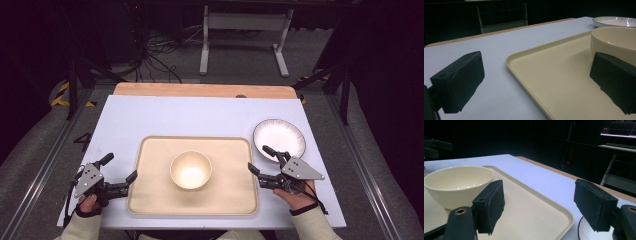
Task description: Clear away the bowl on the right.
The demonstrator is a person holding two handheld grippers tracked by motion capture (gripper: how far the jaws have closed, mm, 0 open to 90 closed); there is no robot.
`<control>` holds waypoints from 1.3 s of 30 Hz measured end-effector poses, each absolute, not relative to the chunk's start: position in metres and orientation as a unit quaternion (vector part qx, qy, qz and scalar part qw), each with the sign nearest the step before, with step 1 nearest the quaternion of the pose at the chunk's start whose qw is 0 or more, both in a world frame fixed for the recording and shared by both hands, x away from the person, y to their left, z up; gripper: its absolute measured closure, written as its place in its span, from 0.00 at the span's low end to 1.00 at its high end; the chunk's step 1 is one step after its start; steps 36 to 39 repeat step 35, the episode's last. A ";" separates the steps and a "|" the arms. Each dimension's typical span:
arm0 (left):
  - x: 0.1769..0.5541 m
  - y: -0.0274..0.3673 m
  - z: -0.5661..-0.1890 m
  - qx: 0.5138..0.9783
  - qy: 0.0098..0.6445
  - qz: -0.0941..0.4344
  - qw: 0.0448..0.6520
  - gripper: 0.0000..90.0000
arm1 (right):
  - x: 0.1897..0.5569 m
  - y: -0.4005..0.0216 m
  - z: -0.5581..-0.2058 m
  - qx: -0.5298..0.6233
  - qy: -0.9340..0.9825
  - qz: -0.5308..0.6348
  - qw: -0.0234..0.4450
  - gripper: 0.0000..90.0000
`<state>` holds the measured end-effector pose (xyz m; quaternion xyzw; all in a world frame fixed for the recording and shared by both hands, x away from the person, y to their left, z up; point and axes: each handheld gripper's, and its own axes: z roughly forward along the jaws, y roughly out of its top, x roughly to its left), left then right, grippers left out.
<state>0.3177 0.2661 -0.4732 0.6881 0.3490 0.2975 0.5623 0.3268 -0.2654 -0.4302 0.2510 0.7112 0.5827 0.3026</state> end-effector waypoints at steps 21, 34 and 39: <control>0.317 0.266 -0.473 0.689 0.348 0.297 0.562 0.00 | 0.321 -0.281 -0.459 0.263 0.719 0.573 0.291 0.18; 0.318 0.266 -0.473 0.689 0.348 0.299 0.562 0.00 | 0.319 -0.285 -0.461 0.261 0.705 0.592 0.292 0.07; 0.318 0.266 -0.473 0.689 0.348 0.299 0.562 0.00 | 0.319 -0.285 -0.461 0.260 0.706 0.590 0.292 0.07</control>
